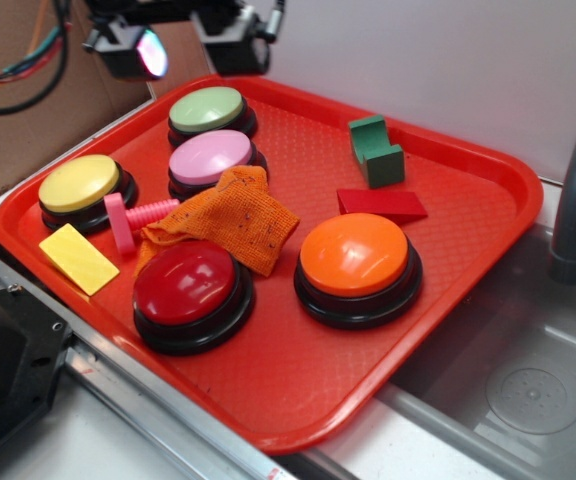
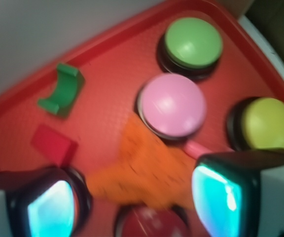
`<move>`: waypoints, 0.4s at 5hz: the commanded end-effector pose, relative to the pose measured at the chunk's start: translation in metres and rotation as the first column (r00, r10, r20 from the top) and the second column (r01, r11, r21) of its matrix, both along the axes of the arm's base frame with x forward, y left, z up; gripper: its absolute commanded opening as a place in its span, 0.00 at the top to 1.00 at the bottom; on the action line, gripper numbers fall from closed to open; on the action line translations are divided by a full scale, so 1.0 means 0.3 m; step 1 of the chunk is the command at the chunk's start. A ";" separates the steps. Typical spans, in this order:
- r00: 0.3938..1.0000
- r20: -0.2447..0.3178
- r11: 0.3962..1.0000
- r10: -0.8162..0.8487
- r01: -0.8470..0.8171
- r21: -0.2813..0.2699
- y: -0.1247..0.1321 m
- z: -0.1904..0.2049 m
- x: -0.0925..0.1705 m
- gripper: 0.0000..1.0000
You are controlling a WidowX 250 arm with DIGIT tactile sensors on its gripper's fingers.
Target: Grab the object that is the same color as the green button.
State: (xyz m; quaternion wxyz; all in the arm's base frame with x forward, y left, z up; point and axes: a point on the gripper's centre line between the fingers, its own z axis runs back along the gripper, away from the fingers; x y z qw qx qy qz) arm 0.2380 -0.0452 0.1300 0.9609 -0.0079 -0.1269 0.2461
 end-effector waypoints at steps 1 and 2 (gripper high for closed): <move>0.978 0.159 0.991 0.132 -0.131 -0.018 -0.074 -0.081 0.213 0.00; 0.968 0.219 0.992 0.127 -0.127 -0.013 -0.113 -0.124 0.285 0.00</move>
